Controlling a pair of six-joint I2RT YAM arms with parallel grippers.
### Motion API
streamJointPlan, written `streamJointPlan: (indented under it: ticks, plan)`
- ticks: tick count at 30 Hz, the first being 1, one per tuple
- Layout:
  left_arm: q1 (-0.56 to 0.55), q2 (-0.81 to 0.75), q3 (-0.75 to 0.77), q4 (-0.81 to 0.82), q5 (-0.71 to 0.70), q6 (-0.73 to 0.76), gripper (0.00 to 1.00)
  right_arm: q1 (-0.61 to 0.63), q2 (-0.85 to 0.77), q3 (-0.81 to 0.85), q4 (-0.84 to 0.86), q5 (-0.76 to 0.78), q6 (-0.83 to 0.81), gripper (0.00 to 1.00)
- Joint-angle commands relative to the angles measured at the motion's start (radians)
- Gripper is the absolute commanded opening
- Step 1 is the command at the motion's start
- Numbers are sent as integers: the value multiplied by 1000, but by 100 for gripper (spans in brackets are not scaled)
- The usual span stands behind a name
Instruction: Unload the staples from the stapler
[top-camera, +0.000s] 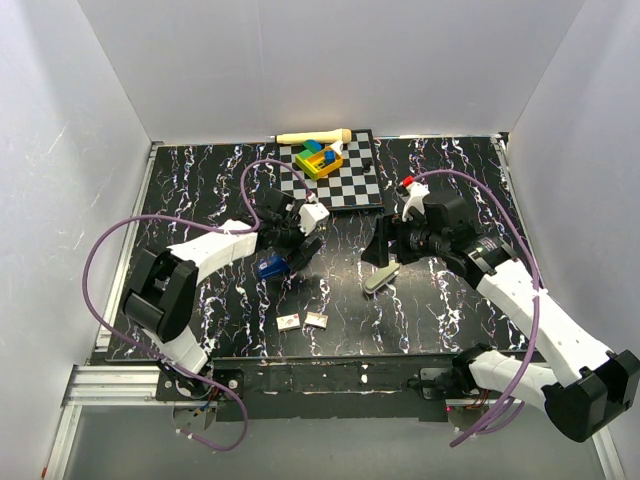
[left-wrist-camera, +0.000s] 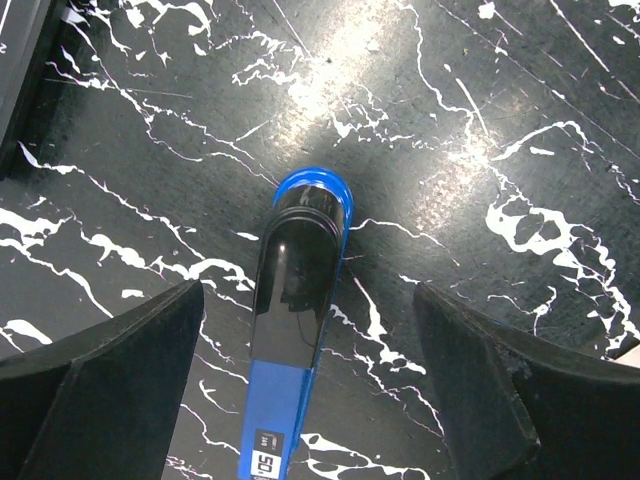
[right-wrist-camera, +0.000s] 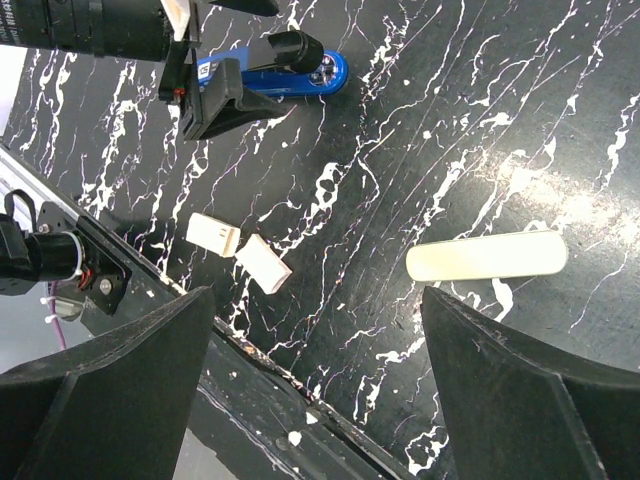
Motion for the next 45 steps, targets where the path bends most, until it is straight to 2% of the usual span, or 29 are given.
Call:
streamJointPlan:
  ticks: [1, 7, 14, 18, 23, 25, 27, 28, 32, 38, 42, 45]
  plan:
    - [-1, 19, 53, 6, -28, 0, 83, 10, 8, -2, 57, -32, 14, 92]
    - [-1, 32, 70, 9, -50, 0, 74, 17, 2, -9, 63, -28, 17, 92]
    - [-1, 48, 73, 7, -56, -2, 68, 18, 5, -14, 66, -28, 19, 92]
    - [-1, 60, 82, 0, -57, -8, 54, 18, 3, -16, 66, -25, 19, 92]
    - [-1, 59, 101, -7, -59, -35, 45, 20, -5, -19, 63, -16, 20, 92]
    - [-1, 58, 120, -20, -65, -57, 28, 20, -8, -25, 67, -13, 23, 92]
    - [-1, 65, 153, -48, -94, -93, 5, 20, -8, -23, 66, -11, 23, 92]
    - [-1, 69, 172, -63, -114, -115, 0, 20, -6, -23, 64, -10, 23, 92]
    - [-1, 91, 248, -151, -143, -190, 0, 20, 3, -16, 51, -2, 25, 91]
    - [-5, 144, 351, -290, -140, -382, 0, 21, 11, -8, 38, 7, 29, 91]
    - [-25, 163, 325, -295, -155, -500, 0, 21, 12, -3, 29, 6, 29, 91]
    - [-36, 161, 297, -269, -175, -551, 8, 21, 11, -2, 23, 9, 28, 91]
